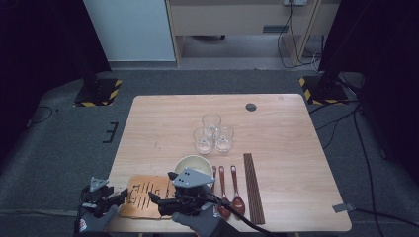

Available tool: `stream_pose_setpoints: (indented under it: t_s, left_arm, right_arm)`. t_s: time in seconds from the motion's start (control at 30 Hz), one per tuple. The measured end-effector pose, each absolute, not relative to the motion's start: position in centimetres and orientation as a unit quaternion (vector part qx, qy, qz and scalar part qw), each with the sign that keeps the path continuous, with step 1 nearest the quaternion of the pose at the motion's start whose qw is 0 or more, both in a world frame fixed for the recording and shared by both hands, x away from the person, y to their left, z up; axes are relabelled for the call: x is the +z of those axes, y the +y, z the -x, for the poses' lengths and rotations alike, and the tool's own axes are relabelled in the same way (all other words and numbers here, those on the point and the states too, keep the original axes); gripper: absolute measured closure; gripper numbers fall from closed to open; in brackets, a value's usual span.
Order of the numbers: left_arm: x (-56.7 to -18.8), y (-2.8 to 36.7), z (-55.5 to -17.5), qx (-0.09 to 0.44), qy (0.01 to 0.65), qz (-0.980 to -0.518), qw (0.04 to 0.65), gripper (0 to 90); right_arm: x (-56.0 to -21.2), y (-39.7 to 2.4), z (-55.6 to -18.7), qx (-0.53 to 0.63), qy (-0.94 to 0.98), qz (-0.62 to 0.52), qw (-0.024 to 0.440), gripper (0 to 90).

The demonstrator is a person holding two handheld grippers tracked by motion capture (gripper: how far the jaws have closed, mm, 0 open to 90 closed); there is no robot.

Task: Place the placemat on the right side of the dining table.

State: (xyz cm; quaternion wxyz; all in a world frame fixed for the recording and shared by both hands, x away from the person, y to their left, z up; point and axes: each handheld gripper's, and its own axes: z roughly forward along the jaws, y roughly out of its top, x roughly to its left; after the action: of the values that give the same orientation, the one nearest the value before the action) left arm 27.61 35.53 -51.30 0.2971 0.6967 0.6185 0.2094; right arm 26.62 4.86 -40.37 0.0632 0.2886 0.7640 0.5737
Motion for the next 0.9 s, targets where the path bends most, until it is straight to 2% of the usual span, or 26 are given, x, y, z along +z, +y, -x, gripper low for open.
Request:
stream_pose_setpoints:
  t_s: [0.47, 0.9]
  left_arm:
    - [-51.3, 35.5, -27.6, 0.211, 0.618, -0.698, 0.294, 37.7]
    - [-51.3, 35.6, -27.6, 0.212, 0.619, -0.696, 0.297, 36.3]
  right_arm:
    - [-42.5, 7.7, -26.1, 0.555, 0.782, -0.280, 0.036, 22.4]
    - [-44.9, 8.5, -26.1, 0.533, 0.794, -0.289, 0.026, 22.3]
